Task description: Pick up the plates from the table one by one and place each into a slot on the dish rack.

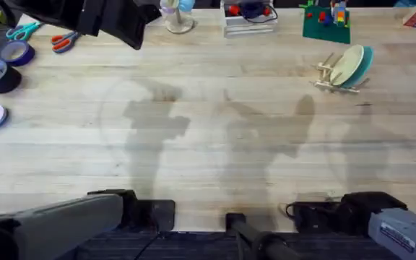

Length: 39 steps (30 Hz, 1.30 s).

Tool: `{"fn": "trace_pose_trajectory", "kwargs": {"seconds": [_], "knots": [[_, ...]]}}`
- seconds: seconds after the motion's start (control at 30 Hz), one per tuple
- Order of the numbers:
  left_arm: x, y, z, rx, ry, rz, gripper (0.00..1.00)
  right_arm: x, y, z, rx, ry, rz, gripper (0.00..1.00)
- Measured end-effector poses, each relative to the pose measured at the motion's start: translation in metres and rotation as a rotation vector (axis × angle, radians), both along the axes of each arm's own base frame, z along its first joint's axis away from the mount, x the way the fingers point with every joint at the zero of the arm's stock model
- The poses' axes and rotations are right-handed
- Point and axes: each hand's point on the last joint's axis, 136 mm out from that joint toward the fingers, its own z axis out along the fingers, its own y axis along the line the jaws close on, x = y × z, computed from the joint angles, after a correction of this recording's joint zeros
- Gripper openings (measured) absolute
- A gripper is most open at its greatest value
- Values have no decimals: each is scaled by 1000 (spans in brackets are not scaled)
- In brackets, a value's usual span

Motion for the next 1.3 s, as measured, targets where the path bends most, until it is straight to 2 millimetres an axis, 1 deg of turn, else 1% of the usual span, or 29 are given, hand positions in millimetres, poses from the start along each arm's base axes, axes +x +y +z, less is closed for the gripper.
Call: {"fn": "trace_pose_trajectory", "kwargs": {"seconds": [0.33,0.57,1.0,1.3], "knots": [[0,0,0,0,1,0,995,0,0,0,0,-1,0,28],[0,0,0,0,1,0,995,5,0,0,0,-6,0,28],[0,0,0,0,1,0,995,34,5,-29,11,127,13,28],[0,0,0,0,1,0,995,54,8,-39,22,150,21,28]]}}
